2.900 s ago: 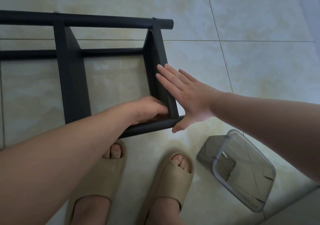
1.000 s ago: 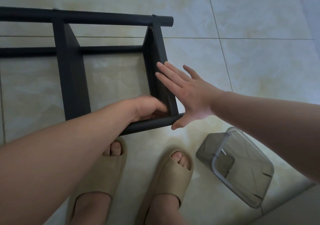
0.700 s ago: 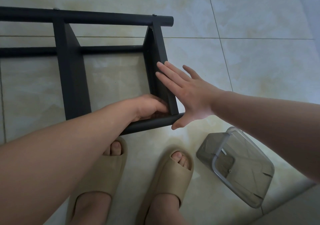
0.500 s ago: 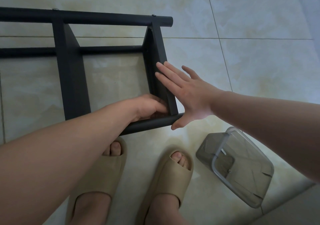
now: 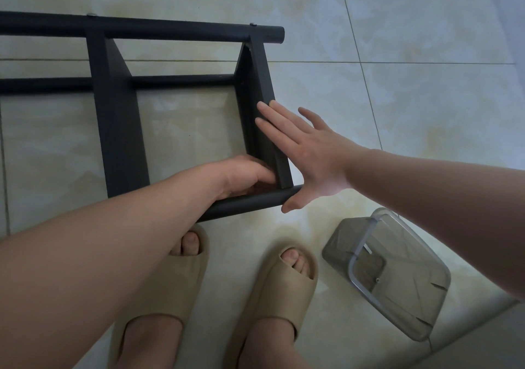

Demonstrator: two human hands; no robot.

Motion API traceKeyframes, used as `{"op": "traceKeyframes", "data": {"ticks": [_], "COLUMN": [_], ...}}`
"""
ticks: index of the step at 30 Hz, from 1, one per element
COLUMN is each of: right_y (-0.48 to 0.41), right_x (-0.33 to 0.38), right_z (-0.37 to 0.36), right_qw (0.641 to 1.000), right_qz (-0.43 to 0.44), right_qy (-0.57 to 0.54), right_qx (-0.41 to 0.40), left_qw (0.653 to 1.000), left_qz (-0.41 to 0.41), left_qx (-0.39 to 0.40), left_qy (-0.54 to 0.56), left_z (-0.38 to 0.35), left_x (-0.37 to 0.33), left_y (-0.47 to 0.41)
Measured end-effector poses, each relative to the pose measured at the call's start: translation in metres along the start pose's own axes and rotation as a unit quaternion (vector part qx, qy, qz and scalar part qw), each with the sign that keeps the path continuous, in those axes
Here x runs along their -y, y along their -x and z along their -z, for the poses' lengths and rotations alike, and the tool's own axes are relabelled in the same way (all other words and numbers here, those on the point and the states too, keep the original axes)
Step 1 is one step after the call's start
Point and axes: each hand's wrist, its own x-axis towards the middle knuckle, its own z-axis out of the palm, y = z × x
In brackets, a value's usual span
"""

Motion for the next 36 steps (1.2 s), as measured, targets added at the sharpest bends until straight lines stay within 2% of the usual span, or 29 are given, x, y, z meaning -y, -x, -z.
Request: {"op": "traceKeyframes", "data": {"ticks": [6,18,36], "right_y": [0.0005,-0.0001,-0.0004], "right_x": [-0.0001,-0.0005,-0.0009], "right_z": [-0.0006,-0.0005,0.0024], "right_qw": [1.000,1.000,1.000], "right_qz": [0.000,0.004,-0.005], "right_qy": [0.004,0.002,0.027], "right_qx": [-0.003,-0.004,-0.001], "left_qw": [1.000,1.000,0.996], "left_qz": [-0.006,0.001,0.010], "left_qx": [-0.025,-0.009,-0.028], "left_qy": [-0.016,0.000,-0.090], "left_z": [-0.0013,-0.0031,-0.0058], "left_x": [0.0000,-0.0031,-0.0045], "left_y": [-0.0006,0.0034,0.0016]}}
